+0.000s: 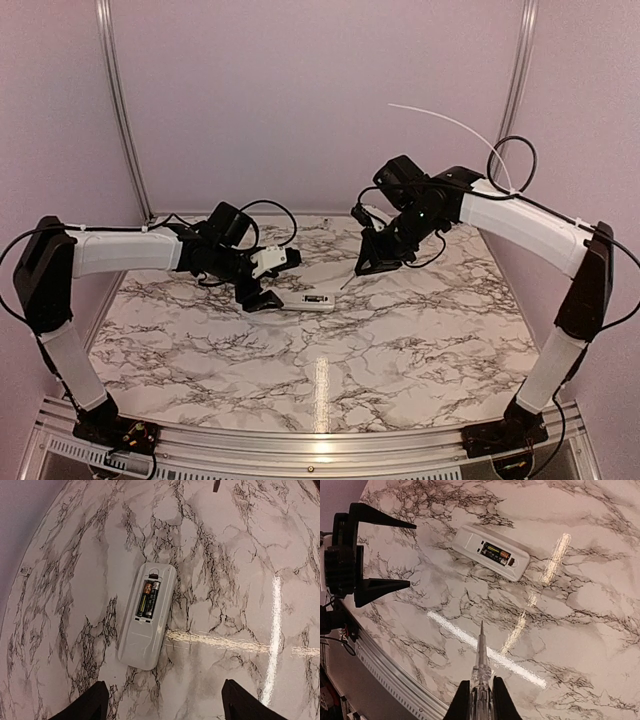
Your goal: Unload the batteries from the remote control
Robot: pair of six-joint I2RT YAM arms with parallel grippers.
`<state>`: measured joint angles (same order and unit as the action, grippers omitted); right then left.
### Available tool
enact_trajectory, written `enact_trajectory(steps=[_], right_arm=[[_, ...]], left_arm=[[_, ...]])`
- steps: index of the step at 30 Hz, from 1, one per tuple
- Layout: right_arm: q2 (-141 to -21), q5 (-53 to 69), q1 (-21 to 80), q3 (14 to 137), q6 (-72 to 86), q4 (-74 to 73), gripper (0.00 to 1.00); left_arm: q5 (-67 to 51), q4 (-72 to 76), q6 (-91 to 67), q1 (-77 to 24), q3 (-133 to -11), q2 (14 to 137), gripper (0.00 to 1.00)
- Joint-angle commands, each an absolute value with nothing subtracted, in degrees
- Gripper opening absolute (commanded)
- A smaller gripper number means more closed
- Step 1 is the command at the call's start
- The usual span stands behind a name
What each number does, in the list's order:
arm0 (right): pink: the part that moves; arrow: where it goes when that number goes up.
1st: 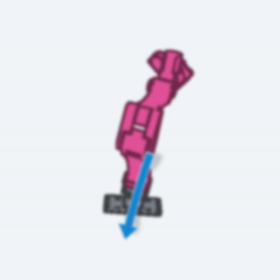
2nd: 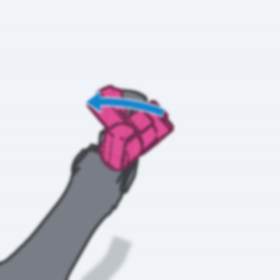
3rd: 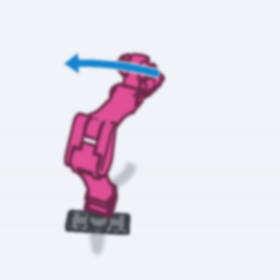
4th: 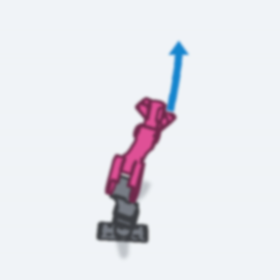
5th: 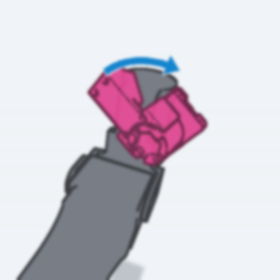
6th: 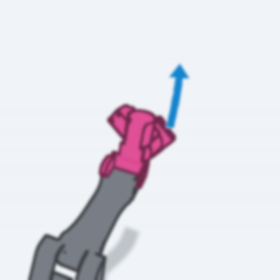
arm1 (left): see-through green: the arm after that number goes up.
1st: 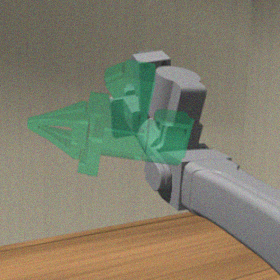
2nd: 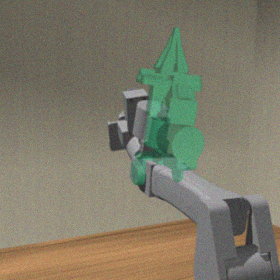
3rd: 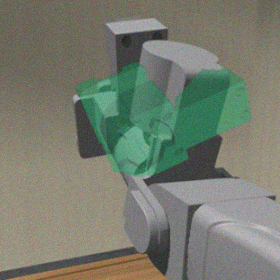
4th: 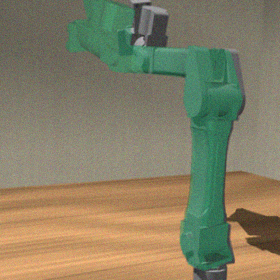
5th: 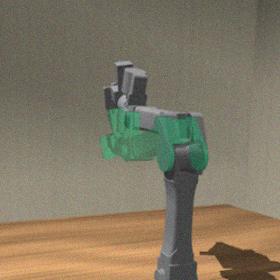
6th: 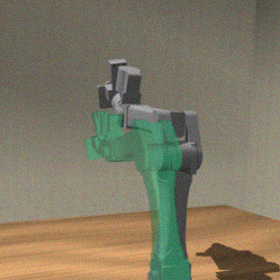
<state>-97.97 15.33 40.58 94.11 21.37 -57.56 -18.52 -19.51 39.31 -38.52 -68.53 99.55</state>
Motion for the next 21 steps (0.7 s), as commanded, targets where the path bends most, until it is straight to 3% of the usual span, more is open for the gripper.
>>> enact_trajectory(steps=[1, 21], right_arm=[[-99.4, 14.7, 40.3, 97.1, 23.4, -57.7, 0.00], [-106.2, 10.9, 40.2, 104.5, 22.5, -62.2, 0.00]], left_arm=[[-21.7, -15.0, 42.2, -36.9, -70.3, 104.1, 0.82], [-24.3, -15.0, 49.1, -35.9, -80.5, 118.2, 0.80]])
